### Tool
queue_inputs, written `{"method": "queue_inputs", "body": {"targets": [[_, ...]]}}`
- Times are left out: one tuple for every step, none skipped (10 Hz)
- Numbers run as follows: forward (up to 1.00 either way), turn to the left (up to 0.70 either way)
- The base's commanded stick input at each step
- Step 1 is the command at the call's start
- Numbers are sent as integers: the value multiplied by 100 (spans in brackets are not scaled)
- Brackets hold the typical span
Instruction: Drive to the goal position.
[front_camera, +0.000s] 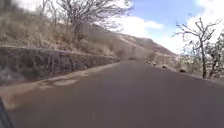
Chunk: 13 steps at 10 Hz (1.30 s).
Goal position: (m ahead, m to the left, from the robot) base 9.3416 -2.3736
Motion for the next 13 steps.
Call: {"method": "queue_inputs", "body": {"targets": [[70, 0], [70, 0], [70, 0], [70, 0], [70, 0], [70, 0], [70, 0], [70, 0], [70, 0], [70, 0], [70, 0], [70, 0], [70, 0]]}}
